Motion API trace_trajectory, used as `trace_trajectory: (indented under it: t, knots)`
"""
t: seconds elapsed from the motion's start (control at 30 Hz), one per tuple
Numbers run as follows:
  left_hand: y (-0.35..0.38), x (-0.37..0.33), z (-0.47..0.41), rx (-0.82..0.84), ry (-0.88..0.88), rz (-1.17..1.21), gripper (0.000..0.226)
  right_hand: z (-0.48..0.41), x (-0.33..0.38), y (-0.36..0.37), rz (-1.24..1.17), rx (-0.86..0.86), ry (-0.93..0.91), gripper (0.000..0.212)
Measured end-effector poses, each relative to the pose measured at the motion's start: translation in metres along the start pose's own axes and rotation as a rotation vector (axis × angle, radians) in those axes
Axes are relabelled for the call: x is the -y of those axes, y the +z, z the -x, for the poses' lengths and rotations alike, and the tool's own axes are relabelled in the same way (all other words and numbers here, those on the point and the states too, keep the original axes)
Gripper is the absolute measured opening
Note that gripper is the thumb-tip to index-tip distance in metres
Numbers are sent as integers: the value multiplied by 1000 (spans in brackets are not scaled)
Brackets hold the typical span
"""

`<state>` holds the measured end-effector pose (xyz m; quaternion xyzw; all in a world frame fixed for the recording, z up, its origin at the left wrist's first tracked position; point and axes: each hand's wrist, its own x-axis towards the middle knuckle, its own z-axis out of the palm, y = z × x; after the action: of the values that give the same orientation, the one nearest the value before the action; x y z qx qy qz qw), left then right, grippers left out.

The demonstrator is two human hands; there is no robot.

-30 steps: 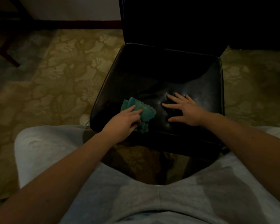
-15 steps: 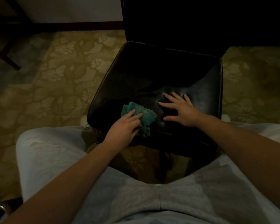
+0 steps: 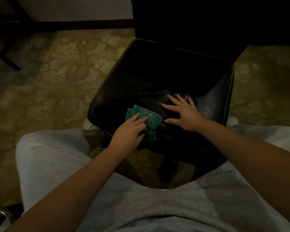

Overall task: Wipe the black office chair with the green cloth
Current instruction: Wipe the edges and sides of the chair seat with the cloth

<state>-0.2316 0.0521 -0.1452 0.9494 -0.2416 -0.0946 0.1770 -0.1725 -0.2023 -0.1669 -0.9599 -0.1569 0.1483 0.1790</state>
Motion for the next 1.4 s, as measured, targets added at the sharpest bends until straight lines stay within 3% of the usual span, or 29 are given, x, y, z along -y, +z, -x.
trace_trajectory:
  t: [0.2,0.37,0.57,0.77,1.07,1.27,1.4]
  knots:
    - [-14,21,2,-36,-103,78,16,2,-7,-4,-99,35,-62,71]
    - [-7,5,3,-35,-166,63,16,2,0,0,-43,22,-41,71]
    - [3,-7,3,-4,-114,88,17,0,13,-2,3,38,4,71]
    - [-19,22,2,23,-134,34,20,4,-4,-16,10,155,-96,75]
    - [0,-2,9,10,-151,94,19,5,18,-3,66,65,-19,73]
    - [-15,20,2,69,-97,24,21,5,17,-12,43,141,-66,73]
    - [-9,13,5,-11,-169,82,22,6,18,-10,46,116,-78,73]
